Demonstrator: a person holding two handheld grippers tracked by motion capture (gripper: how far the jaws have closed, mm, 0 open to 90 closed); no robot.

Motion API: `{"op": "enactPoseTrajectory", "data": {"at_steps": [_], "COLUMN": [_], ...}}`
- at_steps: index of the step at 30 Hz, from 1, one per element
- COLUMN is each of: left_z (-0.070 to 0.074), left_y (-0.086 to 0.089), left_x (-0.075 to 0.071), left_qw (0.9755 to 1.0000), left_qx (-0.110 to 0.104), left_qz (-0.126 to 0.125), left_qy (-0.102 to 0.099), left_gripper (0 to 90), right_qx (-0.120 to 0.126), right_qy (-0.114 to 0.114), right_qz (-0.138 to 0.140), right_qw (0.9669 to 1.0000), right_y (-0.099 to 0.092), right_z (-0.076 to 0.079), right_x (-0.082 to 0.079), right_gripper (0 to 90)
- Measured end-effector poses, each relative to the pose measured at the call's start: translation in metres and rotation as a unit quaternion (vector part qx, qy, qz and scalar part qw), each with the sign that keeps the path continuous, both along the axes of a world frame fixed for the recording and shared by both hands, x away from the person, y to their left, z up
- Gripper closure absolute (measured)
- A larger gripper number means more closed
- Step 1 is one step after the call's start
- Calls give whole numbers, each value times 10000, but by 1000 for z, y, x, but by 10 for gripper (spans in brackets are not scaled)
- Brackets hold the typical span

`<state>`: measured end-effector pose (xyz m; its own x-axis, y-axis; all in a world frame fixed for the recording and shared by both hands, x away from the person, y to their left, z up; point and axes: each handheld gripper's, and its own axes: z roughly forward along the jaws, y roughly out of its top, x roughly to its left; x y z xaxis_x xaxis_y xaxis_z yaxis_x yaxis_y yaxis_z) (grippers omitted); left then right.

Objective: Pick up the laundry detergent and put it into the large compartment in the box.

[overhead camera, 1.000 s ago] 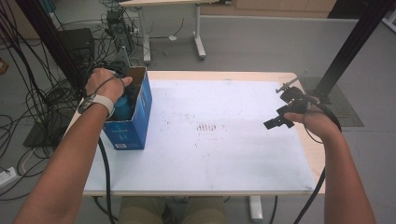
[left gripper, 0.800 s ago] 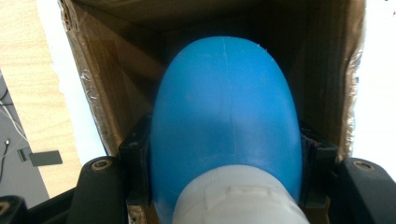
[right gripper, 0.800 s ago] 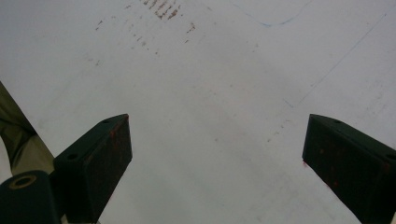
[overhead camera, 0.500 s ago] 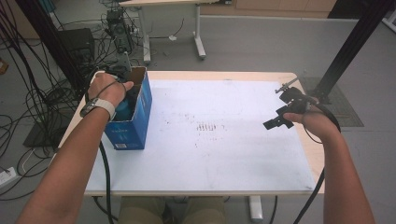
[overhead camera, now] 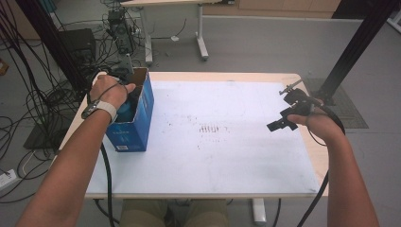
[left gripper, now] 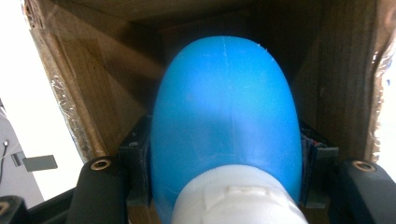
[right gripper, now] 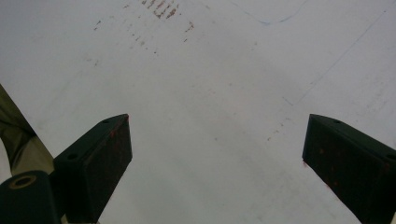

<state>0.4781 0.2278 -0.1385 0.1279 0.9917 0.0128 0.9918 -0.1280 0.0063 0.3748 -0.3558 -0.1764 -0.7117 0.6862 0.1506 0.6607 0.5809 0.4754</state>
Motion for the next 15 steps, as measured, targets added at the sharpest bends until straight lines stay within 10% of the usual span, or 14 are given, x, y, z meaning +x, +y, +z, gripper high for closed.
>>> {"op": "enactPoseTrajectory", "data": {"at_steps": [15], "left_z": [0], "left_y": [4], "left_x": [-1], "left_qw": [10000], "left_qx": [-46], "left_qz": [17], "left_qy": [-2], "left_gripper": [375], "right_qx": [-18], "right_qy": [-3], "right_qz": [24], "right_qw": [10000], "right_y": [3], "right_z": [2], "right_x": [0], "right_gripper": [80]}}
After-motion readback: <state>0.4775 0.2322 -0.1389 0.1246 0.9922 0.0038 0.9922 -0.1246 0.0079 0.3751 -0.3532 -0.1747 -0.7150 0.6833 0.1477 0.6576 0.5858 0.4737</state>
